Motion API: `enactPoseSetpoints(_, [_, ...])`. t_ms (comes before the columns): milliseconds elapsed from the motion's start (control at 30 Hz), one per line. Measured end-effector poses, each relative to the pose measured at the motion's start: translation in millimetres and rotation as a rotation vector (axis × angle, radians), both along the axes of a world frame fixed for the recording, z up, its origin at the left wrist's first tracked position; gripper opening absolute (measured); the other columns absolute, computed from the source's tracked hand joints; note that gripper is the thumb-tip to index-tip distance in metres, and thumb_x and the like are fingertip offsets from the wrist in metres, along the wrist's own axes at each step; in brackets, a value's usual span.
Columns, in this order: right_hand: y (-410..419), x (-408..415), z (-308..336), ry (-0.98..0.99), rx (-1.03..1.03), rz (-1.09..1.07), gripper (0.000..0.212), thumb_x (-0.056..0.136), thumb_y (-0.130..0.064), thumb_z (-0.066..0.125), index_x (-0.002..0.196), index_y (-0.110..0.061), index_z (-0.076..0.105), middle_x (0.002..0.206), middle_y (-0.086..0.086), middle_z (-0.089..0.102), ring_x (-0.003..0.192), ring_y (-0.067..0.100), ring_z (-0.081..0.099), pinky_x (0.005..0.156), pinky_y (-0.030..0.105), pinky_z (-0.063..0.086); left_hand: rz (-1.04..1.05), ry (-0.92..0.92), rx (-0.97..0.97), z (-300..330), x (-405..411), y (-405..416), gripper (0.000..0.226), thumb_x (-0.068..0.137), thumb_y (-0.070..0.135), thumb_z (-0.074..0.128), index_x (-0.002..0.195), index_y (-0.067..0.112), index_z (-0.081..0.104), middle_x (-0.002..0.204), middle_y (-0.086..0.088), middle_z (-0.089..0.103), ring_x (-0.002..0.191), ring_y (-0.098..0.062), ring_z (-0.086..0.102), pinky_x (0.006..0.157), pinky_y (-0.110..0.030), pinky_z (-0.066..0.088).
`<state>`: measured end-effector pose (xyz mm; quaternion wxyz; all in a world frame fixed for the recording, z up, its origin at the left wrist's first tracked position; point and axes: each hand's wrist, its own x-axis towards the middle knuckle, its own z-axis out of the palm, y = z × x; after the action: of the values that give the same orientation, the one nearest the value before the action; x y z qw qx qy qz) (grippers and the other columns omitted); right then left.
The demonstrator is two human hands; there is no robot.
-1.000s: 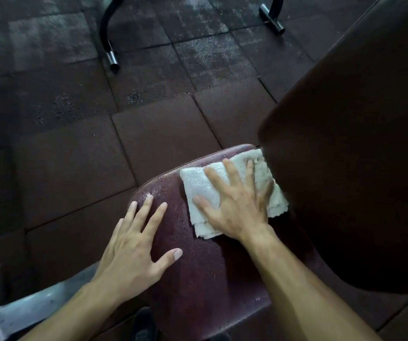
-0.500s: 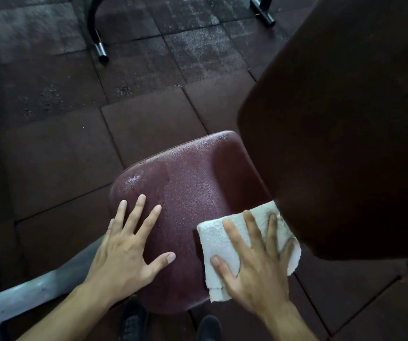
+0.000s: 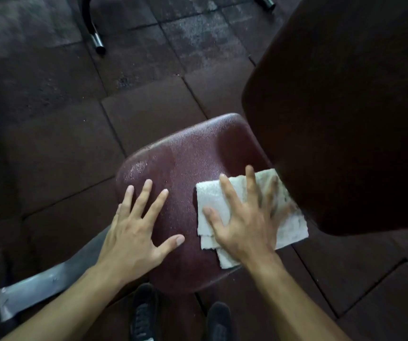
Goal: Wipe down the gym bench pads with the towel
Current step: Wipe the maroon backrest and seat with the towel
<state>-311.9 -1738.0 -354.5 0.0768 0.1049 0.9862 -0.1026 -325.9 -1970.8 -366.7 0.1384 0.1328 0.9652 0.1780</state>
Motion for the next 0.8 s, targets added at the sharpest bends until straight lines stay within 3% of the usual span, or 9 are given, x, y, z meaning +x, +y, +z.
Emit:
enactPoseSetpoints(67, [1,20,-5,0.025,0.005,-0.029,0.076,0.086,-0.086,0.029,0.154,-0.053,0.022,0.171,0.001,0.003,0.154,0.04,-0.015,0.109,0.082,0.013,0.003,0.002,-0.015,1,-2,-1,0.098,0.072,0.09,0.037,0.156,0.044,0.012,0.166,0.01,-0.004,0.153,-0.025,-0.004,0.116,-0.054,0.028])
enactPoseSetpoints(167, [5,25,-9,-0.024,-0.013,-0.041,0.076,0.086,-0.086,0.027,0.154,-0.057,0.011,0.171,-0.004,-0.002,0.154,0.034,-0.02,0.112,0.079,0.005,-0.022,-0.007,-0.015,2,-3,-3,0.097,0.072,0.09,0.034,0.153,0.05,-0.001,0.164,0.014,-0.013,0.152,-0.022,-0.012,0.118,-0.05,0.025])
enactPoseSetpoints(267, [7,25,-9,0.001,-0.058,-0.016,0.068,0.092,-0.076,0.028,0.155,-0.054,0.017,0.171,-0.007,-0.002,0.154,0.028,-0.022,0.114,0.075,-0.002,-0.037,-0.013,-0.008,2,-2,-6,0.095,0.073,0.09,0.032,0.15,0.053,-0.008,0.162,0.016,-0.02,0.151,-0.02,-0.017,0.119,-0.048,0.024])
enactPoseSetpoints(400, [28,35,-4,0.027,-0.117,0.057,0.058,0.098,-0.055,0.032,0.156,-0.049,0.023,0.169,-0.015,0.005,0.157,0.02,-0.012,0.118,0.072,0.009,-0.041,-0.036,-0.027,5,-3,-6,0.095,0.073,0.09,0.029,0.15,0.052,-0.011,0.161,0.015,-0.024,0.15,-0.021,-0.02,0.119,-0.047,0.023])
enactPoseSetpoints(500, [40,40,9,0.054,-0.155,0.089,0.064,0.097,-0.066,0.029,0.157,-0.043,0.024,0.17,-0.013,0.009,0.157,0.019,-0.007,0.122,0.064,0.009,-0.031,-0.056,-0.024,6,-3,-4,0.095,0.074,0.089,0.031,0.151,0.051,-0.011,0.162,0.014,-0.024,0.15,-0.022,-0.02,0.119,-0.048,0.021])
enactPoseSetpoints(567, [36,49,21,0.13,-0.222,0.036,0.076,0.091,-0.076,0.035,0.155,-0.034,0.031,0.166,-0.003,0.026,0.157,0.022,0.008,0.123,0.057,0.015,-0.026,-0.046,-0.016,7,-2,0,0.095,0.075,0.085,0.034,0.155,0.045,0.001,0.165,0.007,-0.015,0.152,-0.024,-0.013,0.12,-0.049,0.017])
enactPoseSetpoints(633, [33,62,26,0.194,-0.17,0.069,0.076,0.086,-0.073,0.048,0.148,-0.03,0.04,0.156,0.001,0.041,0.152,0.026,0.026,0.119,0.058,0.025,-0.031,0.006,0.018,12,3,8,0.088,0.079,0.077,0.04,0.155,0.036,0.023,0.166,-0.002,0.005,0.153,-0.026,0.001,0.12,-0.048,0.014])
enactPoseSetpoints(733, [44,75,19,0.166,-0.139,0.155,0.069,0.083,-0.065,0.056,0.143,-0.034,0.043,0.151,-0.002,0.044,0.149,0.026,0.03,0.113,0.065,0.034,-0.081,0.12,0.137,22,6,31,0.063,0.084,0.055,0.053,0.14,0.027,0.049,0.151,-0.001,0.039,0.14,-0.025,0.036,0.115,-0.046,0.033])
enactPoseSetpoints(800, [53,74,15,0.123,-0.114,0.221,0.078,0.078,-0.075,0.055,0.145,-0.038,0.042,0.153,-0.002,0.041,0.148,0.029,0.03,0.112,0.068,0.031,-0.085,0.165,0.207,29,5,51,0.051,0.083,0.039,0.06,0.131,0.025,0.056,0.132,0.005,0.052,0.117,-0.02,0.053,0.098,-0.043,0.046])
